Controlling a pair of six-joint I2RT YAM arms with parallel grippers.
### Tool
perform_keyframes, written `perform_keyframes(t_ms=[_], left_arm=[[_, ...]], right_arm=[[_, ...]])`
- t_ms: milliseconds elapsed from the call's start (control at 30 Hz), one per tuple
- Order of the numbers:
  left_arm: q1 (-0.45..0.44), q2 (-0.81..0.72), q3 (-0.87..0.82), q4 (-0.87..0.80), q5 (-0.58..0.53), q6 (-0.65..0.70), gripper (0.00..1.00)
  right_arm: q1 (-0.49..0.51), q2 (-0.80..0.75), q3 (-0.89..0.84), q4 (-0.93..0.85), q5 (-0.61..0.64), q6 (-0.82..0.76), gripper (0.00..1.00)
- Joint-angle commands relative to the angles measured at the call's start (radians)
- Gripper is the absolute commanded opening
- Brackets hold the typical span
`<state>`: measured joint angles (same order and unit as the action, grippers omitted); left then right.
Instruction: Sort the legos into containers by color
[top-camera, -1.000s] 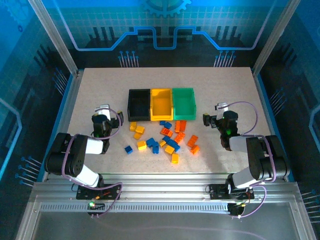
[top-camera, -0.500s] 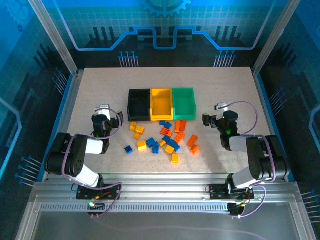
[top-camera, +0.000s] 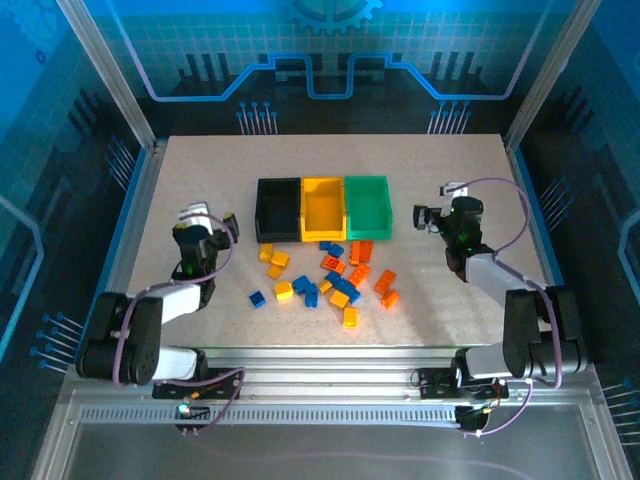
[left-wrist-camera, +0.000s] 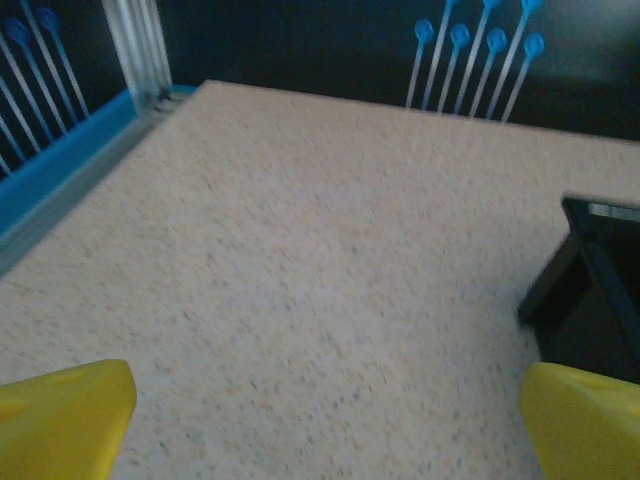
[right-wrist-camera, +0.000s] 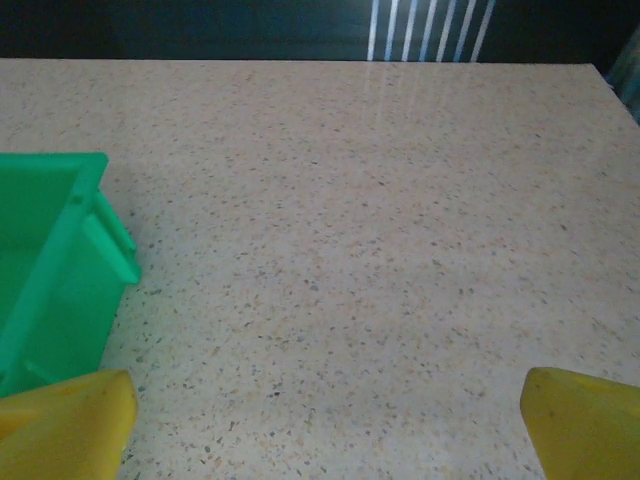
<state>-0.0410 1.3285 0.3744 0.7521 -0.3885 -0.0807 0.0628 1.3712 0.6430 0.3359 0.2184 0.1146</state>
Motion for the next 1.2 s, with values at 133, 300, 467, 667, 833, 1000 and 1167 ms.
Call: perform_keyframes(t_ms=[133, 300, 467, 667, 833, 1000, 1167], left_arm=[[0.012, -0.165, 0.046, 0.005, -0.222, -0.363, 0.99], [0.101, -0.307, 0.102, -0.363, -0.071, -0.778, 0.99], [0.116, -0.290, 0.178, -0.428, 0.162, -0.762, 0.99], [0.116, -0.326, 0.175, -0.398, 0.299, -0.848, 0.99], [0.103, -0.358, 0.233, -0.569, 0.411, -0.876, 0.98], [-0.042, -0.387, 0.210, -0.669, 0.444, -0.879, 0.99], [-0.230, -0.417, 0.148, -0.710, 0.444, -0.878, 0.99]], right_arm=[[0.014, -0.121, 0.087, -0.285, 0.356, 0.447, 1.00], [-0.110, -0.032, 0.290, -0.611, 0.041, 0.608, 1.00], [-0.064, -0.075, 0.208, -0.519, -0.025, 0.556, 1.00], [0.059, -0.098, 0.270, -0.705, -0.065, 0.472, 0.99], [0.186, -0.136, 0.258, -0.800, -0.082, 0.453, 0.95], [0.296, -0.178, 0.197, -0.872, -0.078, 0.514, 0.87], [0.386, -0.199, 0.131, -0.933, -0.066, 0.592, 0.85]])
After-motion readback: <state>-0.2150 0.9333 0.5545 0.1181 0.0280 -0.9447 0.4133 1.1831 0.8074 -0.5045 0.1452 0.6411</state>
